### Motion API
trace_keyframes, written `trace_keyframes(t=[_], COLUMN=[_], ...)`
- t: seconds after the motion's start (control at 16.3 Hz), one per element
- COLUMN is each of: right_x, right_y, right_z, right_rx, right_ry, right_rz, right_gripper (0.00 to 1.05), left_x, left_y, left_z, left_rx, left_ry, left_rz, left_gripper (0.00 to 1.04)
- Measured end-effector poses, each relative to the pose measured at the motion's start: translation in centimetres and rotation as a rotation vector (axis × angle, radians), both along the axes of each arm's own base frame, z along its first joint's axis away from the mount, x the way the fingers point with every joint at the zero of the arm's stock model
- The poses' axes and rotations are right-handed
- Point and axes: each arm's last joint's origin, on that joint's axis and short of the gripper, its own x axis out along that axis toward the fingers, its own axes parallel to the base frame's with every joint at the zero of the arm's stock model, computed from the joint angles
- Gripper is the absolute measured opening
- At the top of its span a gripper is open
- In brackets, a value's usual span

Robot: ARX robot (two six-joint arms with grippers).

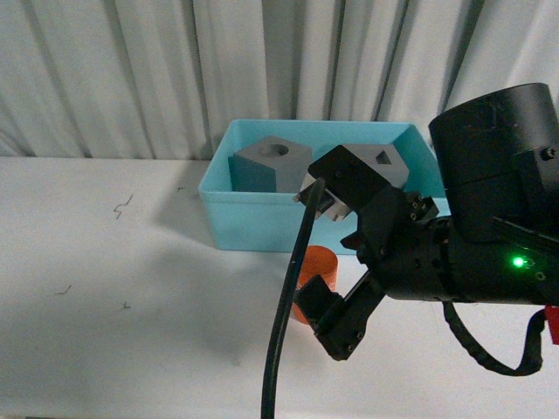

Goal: Place gray and orange parts in blue box

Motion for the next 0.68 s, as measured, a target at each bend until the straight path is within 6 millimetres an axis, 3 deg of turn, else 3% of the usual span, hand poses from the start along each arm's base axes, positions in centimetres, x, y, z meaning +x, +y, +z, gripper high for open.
trace_keyframes(t=[0.43, 0.68], right_x=[0.5, 1.4], right_y=[0.8, 2.3], right_z=[-0.4, -0.9], right_rx=[-0.005, -0.033], right_ry=[0.000, -0.014], right_rz=[0.005, -0.015], right_gripper=[0.98, 0.98], left_x=[0.0, 0.0], left_y=[0.0, 0.0], left_z=[0.0, 0.0], left_rx=[0.000, 0.000], left_ry=[0.000, 0.000], left_rz=[0.000, 0.000], left_gripper=[0.98, 0.98])
